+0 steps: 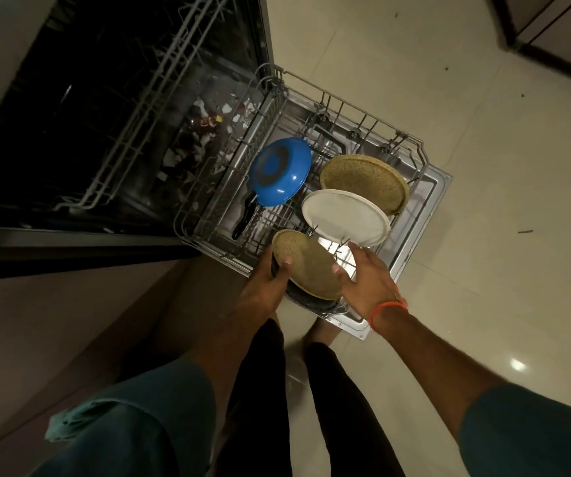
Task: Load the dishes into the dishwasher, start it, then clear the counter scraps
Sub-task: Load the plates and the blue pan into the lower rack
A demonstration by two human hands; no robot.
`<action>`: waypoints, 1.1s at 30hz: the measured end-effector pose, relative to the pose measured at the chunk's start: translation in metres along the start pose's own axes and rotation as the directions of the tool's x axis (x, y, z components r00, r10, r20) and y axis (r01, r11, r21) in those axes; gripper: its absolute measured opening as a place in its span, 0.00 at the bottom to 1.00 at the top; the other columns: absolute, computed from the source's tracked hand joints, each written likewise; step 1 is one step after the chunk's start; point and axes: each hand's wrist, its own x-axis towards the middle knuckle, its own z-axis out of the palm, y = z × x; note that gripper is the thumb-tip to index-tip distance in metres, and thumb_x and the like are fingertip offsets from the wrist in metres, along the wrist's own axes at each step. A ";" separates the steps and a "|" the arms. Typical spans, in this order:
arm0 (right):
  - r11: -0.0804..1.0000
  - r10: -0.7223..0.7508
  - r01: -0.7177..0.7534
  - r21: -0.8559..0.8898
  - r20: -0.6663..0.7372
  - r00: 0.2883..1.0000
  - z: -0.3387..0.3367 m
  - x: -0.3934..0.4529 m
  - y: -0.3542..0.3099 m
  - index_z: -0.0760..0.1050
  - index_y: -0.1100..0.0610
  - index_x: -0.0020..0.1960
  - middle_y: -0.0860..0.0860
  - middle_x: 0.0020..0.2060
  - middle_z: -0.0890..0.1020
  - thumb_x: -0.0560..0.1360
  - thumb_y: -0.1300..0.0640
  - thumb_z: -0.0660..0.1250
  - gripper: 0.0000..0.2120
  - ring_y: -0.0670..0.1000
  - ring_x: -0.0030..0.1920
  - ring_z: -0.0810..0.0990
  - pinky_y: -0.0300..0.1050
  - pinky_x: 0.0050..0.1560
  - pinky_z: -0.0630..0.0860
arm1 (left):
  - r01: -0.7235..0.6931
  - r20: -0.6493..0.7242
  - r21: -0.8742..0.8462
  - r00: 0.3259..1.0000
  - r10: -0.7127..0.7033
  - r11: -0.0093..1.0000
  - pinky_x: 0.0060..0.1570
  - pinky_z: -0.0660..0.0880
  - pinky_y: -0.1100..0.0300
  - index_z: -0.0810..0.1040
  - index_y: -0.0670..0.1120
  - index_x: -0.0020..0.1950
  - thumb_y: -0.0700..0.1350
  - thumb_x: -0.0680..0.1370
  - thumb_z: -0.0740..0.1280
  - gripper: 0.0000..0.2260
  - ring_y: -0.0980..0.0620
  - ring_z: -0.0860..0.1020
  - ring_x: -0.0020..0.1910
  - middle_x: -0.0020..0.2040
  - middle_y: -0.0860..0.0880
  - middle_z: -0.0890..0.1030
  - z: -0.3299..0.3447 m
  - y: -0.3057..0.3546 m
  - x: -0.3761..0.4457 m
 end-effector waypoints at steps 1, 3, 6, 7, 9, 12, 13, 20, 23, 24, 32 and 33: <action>1.000 -0.005 0.005 -0.010 0.007 1.000 -0.003 -0.002 0.003 0.58 0.50 0.80 0.55 0.79 0.61 0.81 0.41 0.60 0.31 0.58 0.78 0.59 0.56 0.76 0.62 | -0.012 0.001 0.006 1.000 0.012 1.000 0.75 0.62 0.42 0.51 0.63 0.83 0.64 0.84 0.56 0.28 0.39 0.63 0.78 0.82 0.46 0.61 0.004 -0.001 -0.004; 1.000 -0.010 0.010 -0.021 0.018 1.000 -0.006 -0.005 0.011 0.58 0.50 0.80 0.55 0.78 0.62 0.81 0.41 0.59 0.31 0.58 0.78 0.59 0.56 0.76 0.62 | -0.033 0.003 -0.013 0.999 0.033 0.999 0.75 0.62 0.42 0.52 0.63 0.83 0.63 0.84 0.55 0.28 0.38 0.63 0.78 0.82 0.45 0.62 0.012 -0.002 -0.013; 0.999 -0.016 0.018 -0.047 0.037 0.999 -0.009 -0.008 0.020 0.58 0.51 0.80 0.56 0.78 0.63 0.81 0.41 0.59 0.31 0.57 0.78 0.60 0.56 0.76 0.62 | -0.071 0.007 -0.113 0.997 0.072 0.991 0.74 0.62 0.41 0.52 0.61 0.83 0.62 0.84 0.56 0.28 0.38 0.62 0.78 0.81 0.44 0.61 0.025 -0.007 -0.026; 0.999 -0.011 0.013 -0.052 0.040 0.999 -0.010 -0.008 0.023 0.59 0.52 0.80 0.56 0.78 0.63 0.81 0.42 0.60 0.31 0.57 0.78 0.60 0.56 0.76 0.62 | -0.070 0.009 -0.134 0.997 0.072 0.988 0.74 0.62 0.41 0.52 0.60 0.83 0.62 0.84 0.56 0.29 0.38 0.62 0.79 0.82 0.44 0.60 0.029 -0.010 -0.029; 0.998 0.001 0.002 -0.064 0.047 0.999 -0.010 -0.009 0.025 0.59 0.52 0.80 0.56 0.78 0.62 0.81 0.43 0.60 0.30 0.57 0.78 0.59 0.55 0.76 0.61 | -0.057 -0.005 -0.160 0.998 0.057 0.986 0.75 0.60 0.40 0.53 0.60 0.83 0.63 0.83 0.56 0.29 0.38 0.61 0.79 0.82 0.45 0.60 0.035 -0.018 -0.034; 0.997 -0.008 0.013 -0.081 0.056 0.998 -0.008 -0.007 0.024 0.60 0.52 0.79 0.56 0.78 0.64 0.81 0.42 0.60 0.30 0.58 0.77 0.61 0.55 0.76 0.62 | -0.013 -0.032 -0.218 0.999 0.006 0.976 0.76 0.59 0.42 0.55 0.60 0.83 0.63 0.83 0.56 0.29 0.40 0.60 0.80 0.82 0.47 0.61 0.039 -0.034 -0.034; 0.996 -0.016 0.020 -0.082 0.059 0.998 -0.007 -0.007 0.021 0.60 0.52 0.79 0.56 0.77 0.64 0.81 0.42 0.59 0.30 0.58 0.77 0.62 0.56 0.75 0.63 | -0.011 -0.038 -0.250 0.999 0.002 0.968 0.76 0.59 0.43 0.56 0.60 0.83 0.64 0.83 0.56 0.29 0.40 0.61 0.80 0.82 0.48 0.62 0.041 -0.040 -0.035; 0.990 -0.092 0.090 0.109 0.017 0.996 -0.004 -0.019 -0.005 0.62 0.53 0.78 0.55 0.76 0.67 0.82 0.44 0.61 0.28 0.56 0.76 0.64 0.50 0.76 0.60 | 0.107 -0.109 -0.462 0.978 -0.176 0.880 0.77 0.61 0.53 0.59 0.52 0.83 0.67 0.79 0.63 0.36 0.45 0.65 0.78 0.80 0.47 0.65 0.053 -0.071 -0.042; 0.980 -0.113 0.104 0.168 0.049 0.992 -0.007 -0.026 0.007 0.62 0.53 0.79 0.54 0.76 0.67 0.82 0.44 0.61 0.28 0.55 0.76 0.64 0.50 0.76 0.61 | 0.100 -0.159 -0.482 0.967 -0.199 0.871 0.71 0.58 0.63 0.60 0.48 0.82 0.57 0.84 0.60 0.28 0.49 0.64 0.78 0.79 0.49 0.66 0.071 -0.080 -0.045; 0.980 -0.124 0.110 0.168 0.074 0.990 -0.012 -0.028 0.014 0.62 0.53 0.79 0.54 0.76 0.67 0.82 0.44 0.60 0.28 0.55 0.76 0.65 0.50 0.76 0.61 | 0.094 -0.174 -0.477 0.964 -0.199 0.874 0.70 0.58 0.64 0.61 0.48 0.82 0.56 0.85 0.59 0.27 0.49 0.64 0.78 0.78 0.49 0.67 0.079 -0.078 -0.049; 0.982 -0.182 0.173 0.070 0.147 0.972 -0.091 -0.016 0.081 0.61 0.49 0.79 0.50 0.77 0.66 0.82 0.42 0.59 0.27 0.53 0.76 0.64 0.49 0.74 0.60 | 0.141 -0.146 -0.673 0.937 -0.316 0.726 0.76 0.60 0.49 0.58 0.48 0.83 0.61 0.84 0.57 0.31 0.44 0.62 0.79 0.81 0.48 0.62 0.183 -0.028 -0.058; 0.983 -0.179 0.171 0.065 0.160 0.971 -0.095 -0.013 0.089 0.61 0.49 0.79 0.50 0.77 0.66 0.82 0.41 0.59 0.28 0.54 0.76 0.64 0.51 0.75 0.61 | 0.121 -0.134 -0.703 0.945 -0.298 0.701 0.75 0.60 0.54 0.58 0.48 0.83 0.61 0.85 0.57 0.30 0.45 0.62 0.80 0.81 0.47 0.62 0.196 -0.018 -0.060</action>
